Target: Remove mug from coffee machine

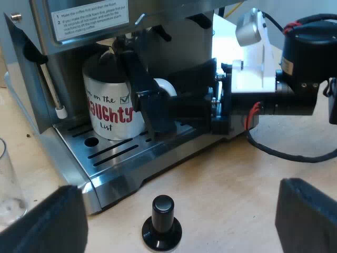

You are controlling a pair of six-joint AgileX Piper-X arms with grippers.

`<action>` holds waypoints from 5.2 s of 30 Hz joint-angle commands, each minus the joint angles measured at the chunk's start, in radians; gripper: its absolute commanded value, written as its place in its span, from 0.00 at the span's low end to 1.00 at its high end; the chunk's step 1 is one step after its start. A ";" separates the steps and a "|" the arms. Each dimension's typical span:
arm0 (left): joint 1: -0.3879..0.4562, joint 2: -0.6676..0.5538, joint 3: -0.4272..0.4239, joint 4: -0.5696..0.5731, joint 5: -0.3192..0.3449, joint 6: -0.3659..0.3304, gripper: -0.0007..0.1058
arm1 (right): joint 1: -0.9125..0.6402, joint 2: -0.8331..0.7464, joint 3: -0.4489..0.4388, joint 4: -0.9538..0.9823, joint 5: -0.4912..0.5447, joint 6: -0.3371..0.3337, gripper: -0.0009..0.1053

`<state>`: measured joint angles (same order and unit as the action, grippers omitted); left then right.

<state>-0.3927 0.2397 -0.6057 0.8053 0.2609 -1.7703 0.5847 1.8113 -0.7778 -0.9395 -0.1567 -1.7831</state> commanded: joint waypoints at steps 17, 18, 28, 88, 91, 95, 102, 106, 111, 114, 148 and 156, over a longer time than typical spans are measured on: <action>-0.003 0.001 -0.005 -0.003 0.004 -0.002 0.79 | 0.004 0.008 -0.038 0.040 -0.022 -0.007 0.68; -0.003 0.001 -0.005 -0.003 0.004 -0.002 0.79 | 0.004 0.008 -0.045 0.049 -0.022 -0.007 0.68; -0.003 0.001 -0.005 -0.003 0.004 -0.002 0.79 | 0.014 0.008 -0.098 0.196 -0.018 -0.007 0.68; -0.003 0.001 -0.005 -0.003 0.004 -0.002 0.79 | 0.090 -0.355 0.191 0.338 0.183 -0.007 0.01; -0.003 0.001 -0.005 -0.003 0.004 -0.002 0.79 | 0.090 -0.397 0.220 0.338 0.183 -0.007 0.01; -0.003 0.001 -0.005 -0.003 0.004 -0.002 0.79 | 0.092 -0.477 0.269 0.338 0.183 -0.007 0.01; -0.003 0.001 -0.005 -0.003 0.004 -0.002 0.79 | 0.154 -0.604 0.317 0.391 0.305 -0.010 0.01; -0.003 0.001 -0.005 -0.003 0.004 -0.002 0.79 | 0.202 -0.666 0.317 0.503 0.348 -0.010 0.01; -0.003 0.001 -0.005 -0.003 0.006 -0.002 0.79 | 0.254 -0.733 0.317 0.597 0.398 -0.008 0.01; -0.003 0.001 -0.005 -0.003 0.032 -0.002 0.79 | 0.280 -0.768 0.317 0.630 0.428 -0.008 0.01; -0.003 0.006 -0.005 -0.003 0.208 -0.002 0.79 | 0.253 -1.016 0.317 0.977 0.857 0.193 0.01; -0.009 0.078 -0.005 -0.013 0.245 -0.002 0.79 | 0.154 -1.016 0.317 0.977 0.848 0.193 0.01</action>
<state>-0.3938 0.3062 -0.6057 0.8053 0.4855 -1.7703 0.7480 0.8128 -0.4482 0.0702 0.6658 -1.5922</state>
